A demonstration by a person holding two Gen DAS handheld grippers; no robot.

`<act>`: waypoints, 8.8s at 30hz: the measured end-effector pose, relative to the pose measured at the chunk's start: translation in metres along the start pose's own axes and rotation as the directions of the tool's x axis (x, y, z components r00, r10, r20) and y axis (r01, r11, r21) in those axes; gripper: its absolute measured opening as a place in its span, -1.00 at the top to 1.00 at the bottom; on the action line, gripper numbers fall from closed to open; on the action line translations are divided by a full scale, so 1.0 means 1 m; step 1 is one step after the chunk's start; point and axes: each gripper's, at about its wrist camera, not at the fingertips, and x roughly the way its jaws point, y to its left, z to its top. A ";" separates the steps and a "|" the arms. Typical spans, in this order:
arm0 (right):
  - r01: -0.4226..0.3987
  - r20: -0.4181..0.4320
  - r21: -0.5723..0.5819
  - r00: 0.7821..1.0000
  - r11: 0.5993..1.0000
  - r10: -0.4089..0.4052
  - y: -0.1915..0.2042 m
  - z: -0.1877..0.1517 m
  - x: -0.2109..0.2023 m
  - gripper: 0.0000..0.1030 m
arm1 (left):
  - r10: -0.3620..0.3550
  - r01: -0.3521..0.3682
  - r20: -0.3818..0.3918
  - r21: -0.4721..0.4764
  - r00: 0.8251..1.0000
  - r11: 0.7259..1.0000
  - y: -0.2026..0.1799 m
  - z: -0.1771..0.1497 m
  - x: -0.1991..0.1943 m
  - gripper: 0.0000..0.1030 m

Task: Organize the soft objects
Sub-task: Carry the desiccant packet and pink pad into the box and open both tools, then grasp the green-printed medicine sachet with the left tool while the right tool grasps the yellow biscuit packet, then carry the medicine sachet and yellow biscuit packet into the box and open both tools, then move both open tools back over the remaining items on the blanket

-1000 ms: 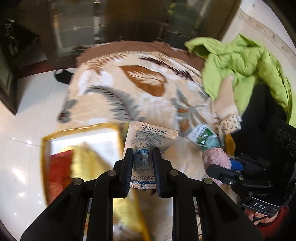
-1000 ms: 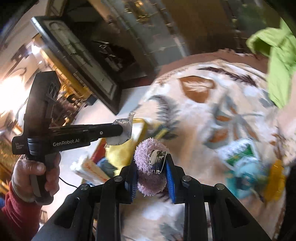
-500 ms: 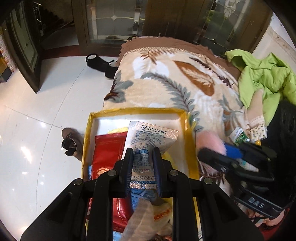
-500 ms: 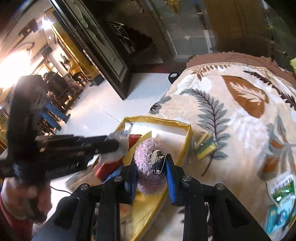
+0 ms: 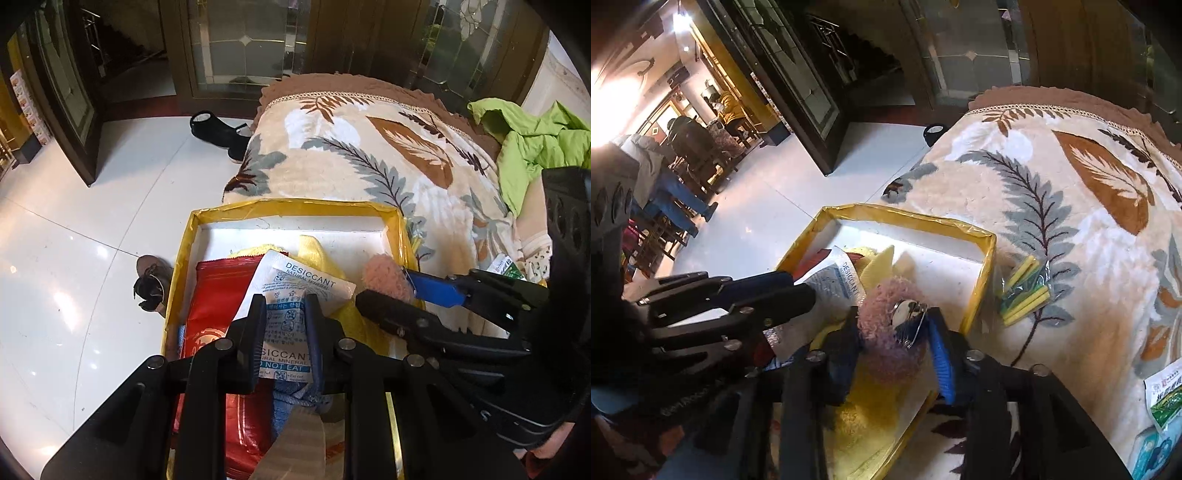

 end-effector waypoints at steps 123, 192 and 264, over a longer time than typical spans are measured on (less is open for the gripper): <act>0.137 0.111 0.521 0.968 0.842 -0.226 -0.225 -0.157 -0.196 0.29 | -0.155 0.248 -0.214 0.537 0.965 0.806 -0.312 0.012 0.108 -0.42; -0.072 0.106 0.032 0.992 0.997 0.068 0.018 -0.080 -0.146 0.29 | 0.154 -0.169 0.250 0.042 0.956 0.985 -0.038 -0.084 -0.071 0.03; -0.128 0.140 0.130 0.984 0.983 0.109 0.000 -0.080 -0.145 -0.08 | 0.195 -0.193 0.229 -0.034 0.954 0.981 -0.012 -0.130 -0.105 -0.42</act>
